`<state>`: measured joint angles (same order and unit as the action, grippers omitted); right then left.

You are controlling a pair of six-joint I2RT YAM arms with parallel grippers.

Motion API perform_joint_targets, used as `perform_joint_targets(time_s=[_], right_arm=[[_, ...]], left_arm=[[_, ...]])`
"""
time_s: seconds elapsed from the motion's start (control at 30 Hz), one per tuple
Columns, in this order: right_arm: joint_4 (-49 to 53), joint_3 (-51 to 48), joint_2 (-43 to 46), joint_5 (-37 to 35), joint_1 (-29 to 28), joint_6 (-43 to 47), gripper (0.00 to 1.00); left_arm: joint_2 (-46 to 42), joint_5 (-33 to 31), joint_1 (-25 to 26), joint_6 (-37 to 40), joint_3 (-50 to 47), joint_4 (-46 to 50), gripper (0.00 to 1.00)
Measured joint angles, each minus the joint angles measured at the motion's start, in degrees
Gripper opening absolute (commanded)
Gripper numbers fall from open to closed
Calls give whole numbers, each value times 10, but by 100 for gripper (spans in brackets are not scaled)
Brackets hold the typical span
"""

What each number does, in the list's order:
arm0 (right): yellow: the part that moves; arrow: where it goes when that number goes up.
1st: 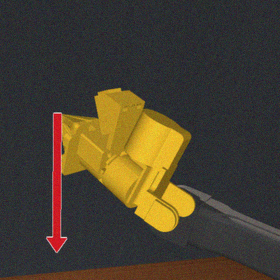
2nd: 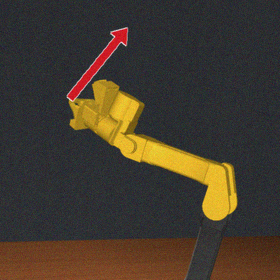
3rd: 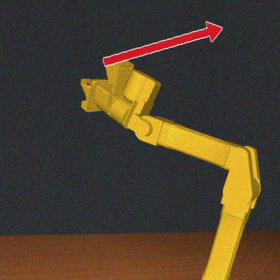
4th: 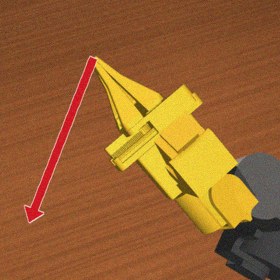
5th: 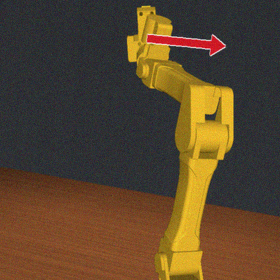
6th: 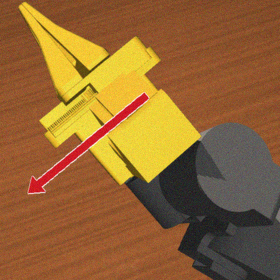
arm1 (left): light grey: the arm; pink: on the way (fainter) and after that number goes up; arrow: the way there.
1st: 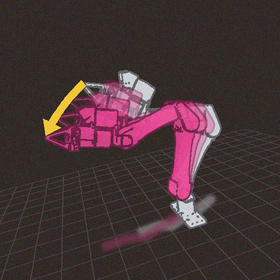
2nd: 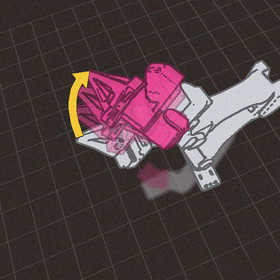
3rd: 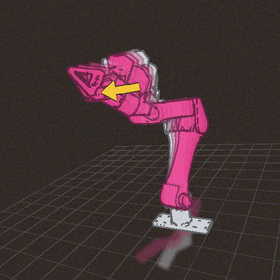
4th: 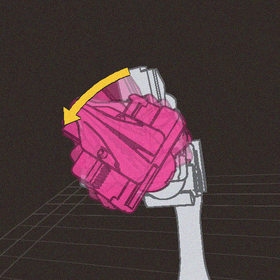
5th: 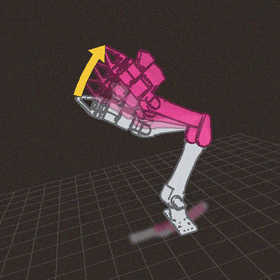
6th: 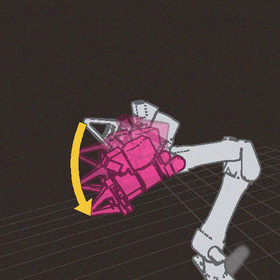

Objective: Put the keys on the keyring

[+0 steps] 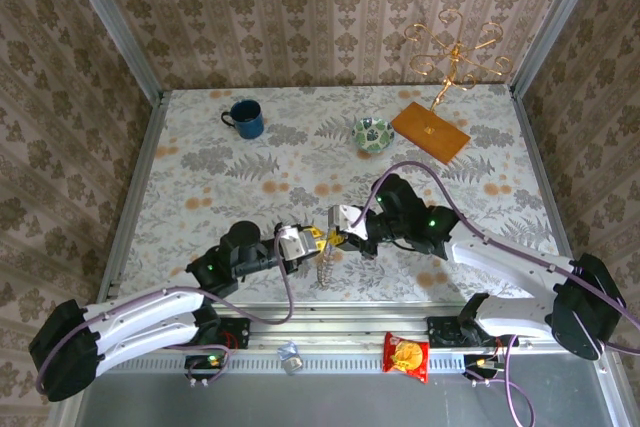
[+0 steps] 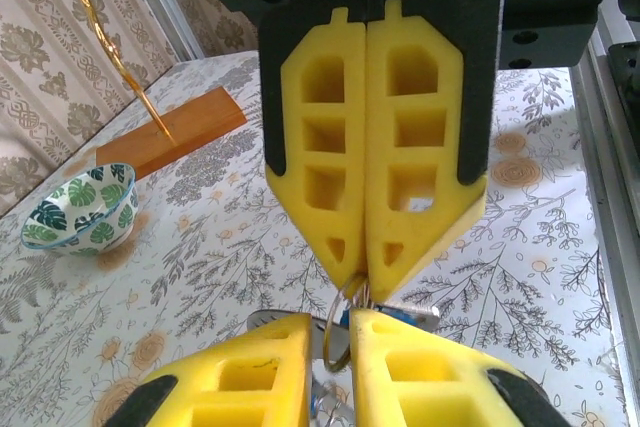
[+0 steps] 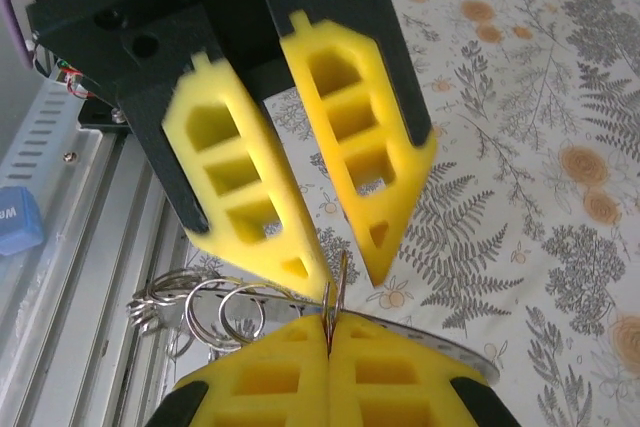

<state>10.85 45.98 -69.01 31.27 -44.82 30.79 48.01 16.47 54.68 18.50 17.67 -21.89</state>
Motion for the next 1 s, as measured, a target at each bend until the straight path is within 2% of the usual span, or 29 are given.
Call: perform_joint_targets(time_s=[0.2,0.3,0.43,0.53,0.67,0.8,1.0], right_arm=[[67,43,-24,-38,-14,40,0],[97,66,-40,-52,-18,53,0],[105,71,-39,-52,-18,52,19],[69,52,-19,-44,-15,34,24],[4,-19,35,-37,0,-4,29],[-41,-62,49,-37,7,-41,29],[-72,-67,44,-36,7,-75,25]], left_arm=[[17,4,0,14,15,28,14],[22,9,0,24,17,42,1],[25,13,0,28,24,55,0],[25,13,0,29,23,56,0],[25,12,0,25,12,28,0],[25,12,0,18,-4,2,0],[25,12,0,12,-8,-16,0]])
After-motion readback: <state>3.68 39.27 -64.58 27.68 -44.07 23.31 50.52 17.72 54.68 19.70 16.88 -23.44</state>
